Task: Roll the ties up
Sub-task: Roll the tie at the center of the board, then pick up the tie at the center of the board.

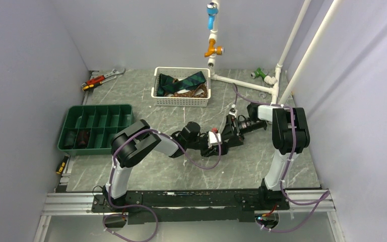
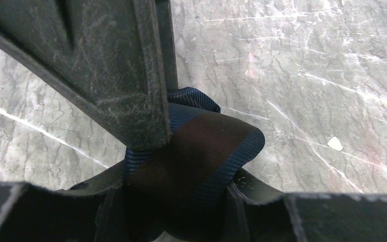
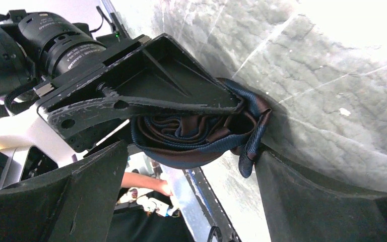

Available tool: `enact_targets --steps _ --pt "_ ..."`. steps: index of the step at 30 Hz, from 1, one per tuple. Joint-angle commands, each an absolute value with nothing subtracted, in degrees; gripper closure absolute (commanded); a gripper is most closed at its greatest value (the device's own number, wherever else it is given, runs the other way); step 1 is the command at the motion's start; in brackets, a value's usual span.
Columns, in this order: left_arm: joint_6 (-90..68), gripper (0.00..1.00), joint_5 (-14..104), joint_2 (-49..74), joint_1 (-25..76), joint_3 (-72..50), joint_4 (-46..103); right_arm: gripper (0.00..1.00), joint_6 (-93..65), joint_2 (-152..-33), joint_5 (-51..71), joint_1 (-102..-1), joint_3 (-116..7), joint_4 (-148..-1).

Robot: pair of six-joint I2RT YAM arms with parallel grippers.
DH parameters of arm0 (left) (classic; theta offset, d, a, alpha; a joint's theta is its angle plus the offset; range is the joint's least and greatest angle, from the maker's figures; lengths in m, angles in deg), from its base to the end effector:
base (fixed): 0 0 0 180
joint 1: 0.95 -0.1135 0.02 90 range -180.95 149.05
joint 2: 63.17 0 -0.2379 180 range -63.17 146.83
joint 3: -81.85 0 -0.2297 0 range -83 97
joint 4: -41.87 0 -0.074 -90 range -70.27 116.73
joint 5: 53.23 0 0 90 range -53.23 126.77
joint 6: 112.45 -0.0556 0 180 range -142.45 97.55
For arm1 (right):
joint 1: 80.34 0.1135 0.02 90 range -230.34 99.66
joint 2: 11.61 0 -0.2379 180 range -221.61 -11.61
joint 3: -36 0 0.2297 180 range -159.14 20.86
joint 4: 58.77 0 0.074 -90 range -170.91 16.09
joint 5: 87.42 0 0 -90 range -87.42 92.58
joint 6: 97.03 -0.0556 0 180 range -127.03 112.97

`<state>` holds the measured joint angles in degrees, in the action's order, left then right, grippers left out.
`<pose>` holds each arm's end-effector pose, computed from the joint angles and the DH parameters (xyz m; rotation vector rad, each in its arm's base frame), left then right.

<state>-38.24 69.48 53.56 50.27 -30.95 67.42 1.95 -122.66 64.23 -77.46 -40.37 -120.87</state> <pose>0.2186 -0.3201 0.1021 1.4299 1.4654 -0.9598 0.2797 0.0631 0.1051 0.1809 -2.6490 -1.5895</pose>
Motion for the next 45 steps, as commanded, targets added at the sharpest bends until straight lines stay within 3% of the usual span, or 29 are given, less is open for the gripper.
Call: enact_targets --steps 1,4,8,12,15,17,20,22,26,30,34,41,43,45 --pt "-38.9 0.99 66.2 57.4 49.2 -32.6 53.4 0.05 6.4 -119.1 66.6 -76.9 -39.6 -122.8" --pt "-38.8 0.99 66.3 57.5 49.1 -32.4 53.3 0.07 6.2 -118.4 66.5 -76.9 -38.6 -122.5" --pt "-38.7 0.98 66.6 57.6 49.1 -32.1 53.2 0.2 2.2 -119.2 62.6 -75.9 -38.2 -118.6" --pt "-38.9 0.98 66.7 57.6 49.1 -31.9 53.0 0.19 -0.5 -119.9 59.7 -74.2 -37.8 -115.8" --pt "-39.0 0.98 66.6 57.5 49.0 -31.9 52.8 0.26 -1.8 -119.5 59.4 -73.7 -37.6 -114.2" --pt "-39.1 0.98 66.7 57.5 49.0 -32.0 52.8 0.4 -1.6 -120.1 59.1 -73.6 -37.9 -114.5" --pt "-38.9 0.96 66.8 57.5 49.0 -32.1 53.0 0.7 -1.4 -120.7 57.8 -73.6 -38.3 -115.0" --pt "-38.6 0.84 66.9 57.1 49.0 -32.2 53.4 0.99 -0.7 -121.1 56.9 -73.6 -38.6 -115.9" --pt "-37.1 0.44 68.5 54.9 48.2 -34.1 58.0 1.0 -0.3 -121.3 56.0 -73.6 -38.7 -116.5" --pt "-36.4 0.17 69.6 51.4 47.9 -37.1 65.9 1.0 -0.9 -120.1 55.9 -73.5 -38.7 -115.4" --pt "-36.3 0.01 71.0 49.2 47.8 -37.7 70.4 1.0 -1.1 -119.1 56.7 -72.4 -39.8 -115.3" --pt "-39.0 0.02 66.7 52.3 47.9 -32.3 66.0 1.0 -1.1 -116.9 59.4 -69.6 -40.1 -115.0" --pt "-41.0 0.13 66.8 53.4 47.9 -30.4 62.9 1.0 -1.7 -116.5 60.0 -69.3 -40.3 -114.9" --pt "-42.5 0.33 67.4 53.2 47.5 -30.2 61.1 1.0 -2.3 -116.1 60.2 -69.3 -40.9 -114.6"
